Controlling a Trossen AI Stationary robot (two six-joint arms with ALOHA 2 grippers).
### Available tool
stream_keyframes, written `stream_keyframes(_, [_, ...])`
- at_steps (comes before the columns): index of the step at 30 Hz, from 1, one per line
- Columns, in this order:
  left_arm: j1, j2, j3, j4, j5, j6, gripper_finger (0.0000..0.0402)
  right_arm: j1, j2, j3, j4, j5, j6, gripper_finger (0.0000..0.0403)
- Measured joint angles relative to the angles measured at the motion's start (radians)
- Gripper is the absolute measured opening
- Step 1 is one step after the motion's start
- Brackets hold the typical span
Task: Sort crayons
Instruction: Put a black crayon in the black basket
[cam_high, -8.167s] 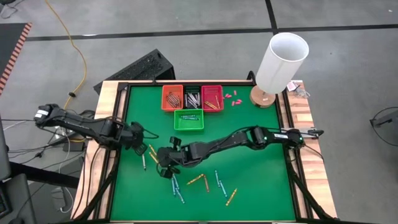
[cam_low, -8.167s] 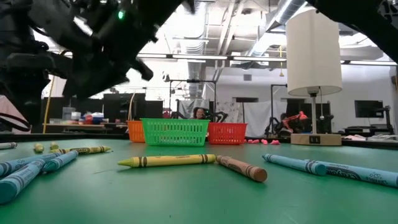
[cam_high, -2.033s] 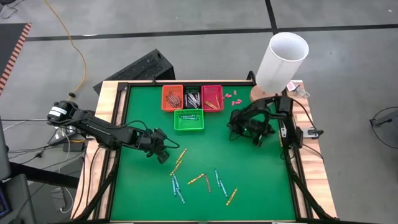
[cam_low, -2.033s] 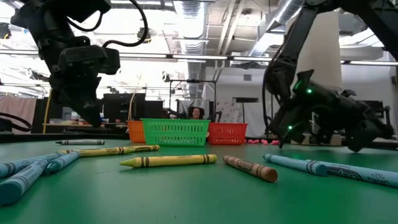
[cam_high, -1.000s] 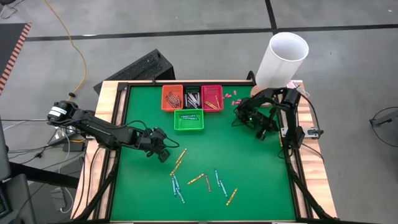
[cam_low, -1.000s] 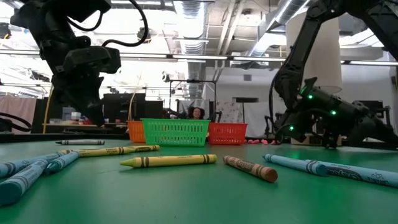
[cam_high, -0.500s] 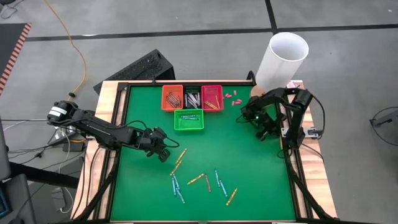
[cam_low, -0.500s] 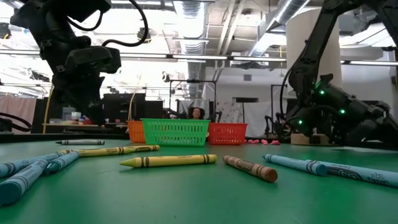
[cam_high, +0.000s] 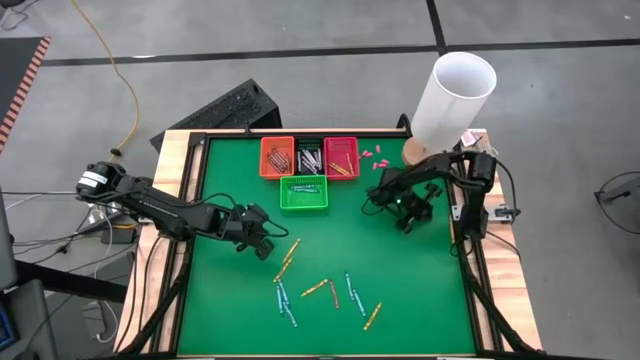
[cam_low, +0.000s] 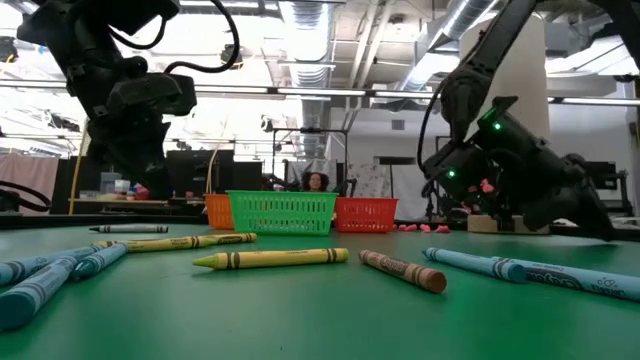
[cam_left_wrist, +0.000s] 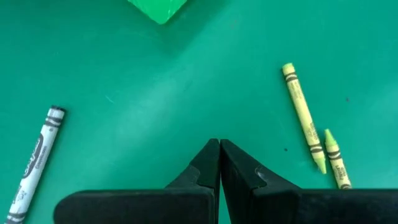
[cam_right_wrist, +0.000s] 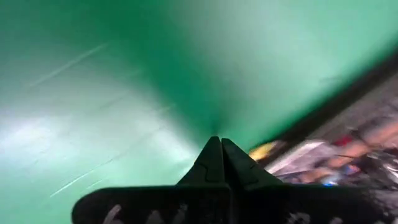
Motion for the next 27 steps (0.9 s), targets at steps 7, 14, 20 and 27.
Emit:
stream_keyframes(7, [0.0, 0.0, 0.0, 0.007, -0.05, 0.007, 0.0, -0.091, 0.0, -0.023, -0.007, 0.143, 0.082, 0.0])
stream_keyframes(14, [0.0, 0.0, 0.0, 0.005, -0.054, 0.007, 0.0, -0.156, -0.003, -0.099, -0.009, 0.13, 0.125, 0.0])
stream_keyframes(20, [0.0, 0.0, 0.0, 0.005, -0.055, 0.016, 0.0, -0.15, -0.005, -0.183, 0.01, 0.001, 0.183, 0.0])
stream_keyframes(27, [0.0, 0.0, 0.0, 0.005, -0.055, 0.021, 0.0, -0.072, -0.003, -0.235, 0.115, -0.2, 0.221, 0.0])
